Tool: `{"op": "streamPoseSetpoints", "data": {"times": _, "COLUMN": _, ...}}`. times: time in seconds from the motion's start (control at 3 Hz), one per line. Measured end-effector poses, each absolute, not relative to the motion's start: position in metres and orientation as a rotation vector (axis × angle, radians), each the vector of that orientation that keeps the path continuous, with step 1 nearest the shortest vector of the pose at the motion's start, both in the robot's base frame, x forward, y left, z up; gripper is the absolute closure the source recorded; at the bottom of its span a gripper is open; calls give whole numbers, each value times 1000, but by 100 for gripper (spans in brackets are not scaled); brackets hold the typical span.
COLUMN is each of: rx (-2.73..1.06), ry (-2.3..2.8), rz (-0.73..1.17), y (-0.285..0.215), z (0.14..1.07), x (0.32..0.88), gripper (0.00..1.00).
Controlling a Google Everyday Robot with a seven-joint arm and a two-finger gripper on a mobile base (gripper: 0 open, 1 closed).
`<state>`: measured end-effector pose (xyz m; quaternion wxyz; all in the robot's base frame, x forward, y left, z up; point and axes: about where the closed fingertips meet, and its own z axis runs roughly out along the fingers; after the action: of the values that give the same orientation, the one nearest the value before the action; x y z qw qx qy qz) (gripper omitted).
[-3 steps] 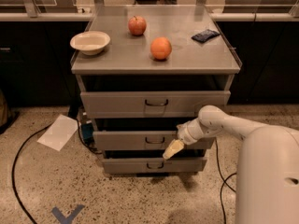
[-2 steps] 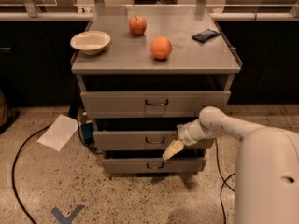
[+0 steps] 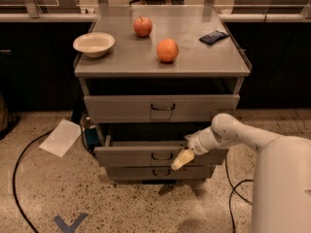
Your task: Open middle drawer
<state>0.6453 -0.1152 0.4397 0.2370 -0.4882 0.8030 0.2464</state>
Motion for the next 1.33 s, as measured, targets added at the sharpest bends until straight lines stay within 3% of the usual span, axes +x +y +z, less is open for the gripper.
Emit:
{"op": "streamPoseSetpoints", "data": {"times": 0.67, "rx": -1346, "ry": 2198, "rz": 711, "y": -111, "z": 437, "x": 631, "gripper": 0}}
{"op": "streamPoseSetpoints", "data": {"times": 1.33, "rx": -1353, "ry": 2210, "rz": 843, "y": -118, "z": 459, "x": 546, "gripper": 0}}
